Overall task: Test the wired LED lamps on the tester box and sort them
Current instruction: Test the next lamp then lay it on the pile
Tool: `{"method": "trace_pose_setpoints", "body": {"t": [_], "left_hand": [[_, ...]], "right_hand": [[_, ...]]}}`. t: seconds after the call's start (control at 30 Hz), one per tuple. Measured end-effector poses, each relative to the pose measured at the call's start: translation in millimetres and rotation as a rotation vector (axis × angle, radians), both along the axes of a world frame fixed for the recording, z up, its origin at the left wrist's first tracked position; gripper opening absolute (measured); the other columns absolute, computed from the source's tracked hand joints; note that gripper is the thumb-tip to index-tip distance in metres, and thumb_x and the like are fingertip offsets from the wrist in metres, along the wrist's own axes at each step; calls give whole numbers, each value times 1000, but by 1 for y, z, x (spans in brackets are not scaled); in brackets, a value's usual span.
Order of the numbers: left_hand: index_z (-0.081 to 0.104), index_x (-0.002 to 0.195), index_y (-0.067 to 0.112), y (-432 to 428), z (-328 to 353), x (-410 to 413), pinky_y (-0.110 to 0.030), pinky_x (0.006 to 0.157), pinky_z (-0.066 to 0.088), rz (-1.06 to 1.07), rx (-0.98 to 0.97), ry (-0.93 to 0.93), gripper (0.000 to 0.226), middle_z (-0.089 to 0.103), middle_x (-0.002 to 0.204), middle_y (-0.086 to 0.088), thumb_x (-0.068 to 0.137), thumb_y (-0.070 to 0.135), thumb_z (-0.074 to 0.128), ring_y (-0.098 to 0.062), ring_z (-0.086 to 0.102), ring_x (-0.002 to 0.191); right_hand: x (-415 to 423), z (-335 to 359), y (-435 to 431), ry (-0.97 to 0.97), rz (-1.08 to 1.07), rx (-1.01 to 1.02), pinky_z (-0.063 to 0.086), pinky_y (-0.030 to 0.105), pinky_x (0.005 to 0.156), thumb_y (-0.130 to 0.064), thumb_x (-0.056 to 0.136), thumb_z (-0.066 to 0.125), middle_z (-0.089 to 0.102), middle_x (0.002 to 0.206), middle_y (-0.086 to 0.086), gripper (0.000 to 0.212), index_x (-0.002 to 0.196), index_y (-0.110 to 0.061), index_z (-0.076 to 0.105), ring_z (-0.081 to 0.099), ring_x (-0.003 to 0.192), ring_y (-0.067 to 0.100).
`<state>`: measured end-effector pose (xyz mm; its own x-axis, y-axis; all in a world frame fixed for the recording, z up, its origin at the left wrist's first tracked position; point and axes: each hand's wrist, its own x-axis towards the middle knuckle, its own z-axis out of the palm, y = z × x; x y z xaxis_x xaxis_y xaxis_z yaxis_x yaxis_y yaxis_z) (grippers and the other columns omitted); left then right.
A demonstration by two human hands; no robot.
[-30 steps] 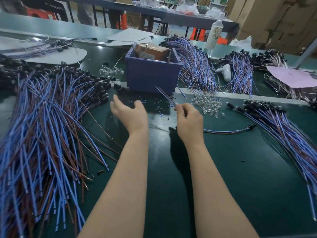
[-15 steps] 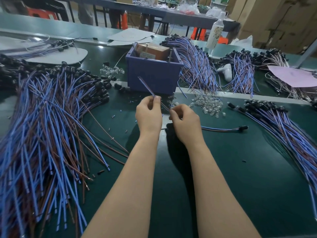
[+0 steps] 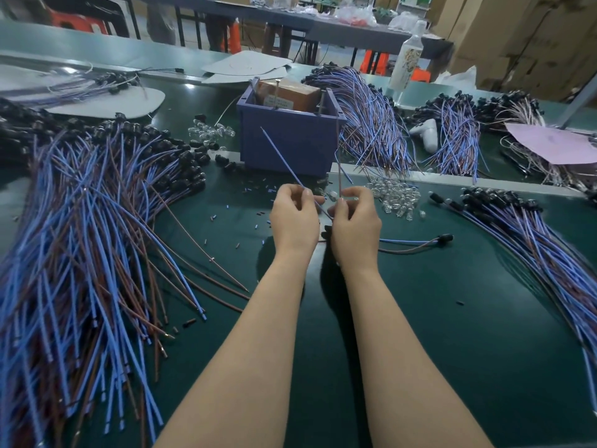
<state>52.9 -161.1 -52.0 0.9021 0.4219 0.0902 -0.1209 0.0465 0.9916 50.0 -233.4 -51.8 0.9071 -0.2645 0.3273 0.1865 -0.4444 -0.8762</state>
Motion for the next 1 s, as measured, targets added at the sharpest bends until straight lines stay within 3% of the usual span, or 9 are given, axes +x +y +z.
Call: {"method": "trace_pose_setpoints", "body": {"t": [0.07, 0.13, 0.33, 0.47, 0.63, 0.73, 0.83, 0.9, 1.0], "left_hand": [[50, 90, 12, 1, -1, 0, -16, 66, 47, 35, 38, -34, 9, 63, 70, 10, 98, 12, 46, 3, 57, 61], [51, 90, 13, 3, 0, 1, -7, 58, 40, 81, 83, -60, 9, 62, 68, 11, 98, 13, 47, 5, 54, 56], [53, 103, 14, 3, 2, 2, -35, 75, 53, 84, 38, -85, 12, 62, 74, 4, 95, 6, 47, -14, 57, 69], [54, 122, 12, 3, 1, 3, -16, 70, 48, 65, 118, -103, 31, 59, 78, 12, 94, 2, 46, -7, 57, 71], [54, 121, 22, 2, -1, 1, -28, 63, 55, 26, 83, -70, 30, 63, 74, 7, 97, 6, 45, -6, 62, 55], [53, 119, 15, 0, -2, 1, -23, 65, 56, 30, 75, -82, 27, 63, 72, 6, 96, 3, 45, -1, 62, 54], [53, 119, 8, 1, 0, 3, -11, 65, 50, 62, 39, -95, 27, 61, 80, 3, 96, -1, 43, -2, 62, 66], [55, 113, 10, 3, 1, 2, -10, 66, 48, 90, 58, -109, 23, 62, 84, 2, 95, 0, 44, -4, 60, 72], [54, 97, 17, 3, 0, 0, -19, 74, 48, 104, 125, -102, 16, 63, 84, 8, 95, 3, 45, -9, 60, 80]], "right_hand": [[0, 0, 2, -39, -25, -13, 41, 25, 72, -4, 94, 43, 66, 86, 6, 28, 119, -12, 53, 57, 76, 20], [1, 0, 3, -48, -28, -25, 42, 25, 72, -3, 94, 41, 64, 82, 2, 38, 127, -18, 52, 57, 74, 19], [4, 2, 7, -35, -2, -38, 44, 31, 83, -2, 93, 40, 69, 97, 11, 42, 129, -19, 53, 60, 87, 25], [9, 4, 16, -24, -4, 5, 42, 29, 84, -4, 94, 42, 68, 103, 13, 38, 130, -14, 52, 60, 92, 26], [11, 0, 16, -4, -37, 59, 40, 23, 77, -6, 94, 45, 68, 97, 10, 22, 111, -6, 59, 61, 92, 25], [12, -2, 13, -20, -72, 133, 40, 15, 71, -6, 95, 46, 67, 92, 7, 13, 103, -6, 56, 61, 85, 21], [12, -2, 11, -71, -112, 166, 34, 1, 63, -8, 95, 46, 69, 89, 7, 9, 102, -7, 53, 57, 76, 13], [12, -1, 11, -94, -138, 164, 33, 1, 62, -10, 96, 46, 69, 88, 6, 10, 105, -8, 52, 56, 75, 13], [10, -1, 11, -68, -94, 139, 34, 13, 64, -5, 95, 44, 67, 89, 6, 17, 111, -7, 47, 56, 78, 16]]}}
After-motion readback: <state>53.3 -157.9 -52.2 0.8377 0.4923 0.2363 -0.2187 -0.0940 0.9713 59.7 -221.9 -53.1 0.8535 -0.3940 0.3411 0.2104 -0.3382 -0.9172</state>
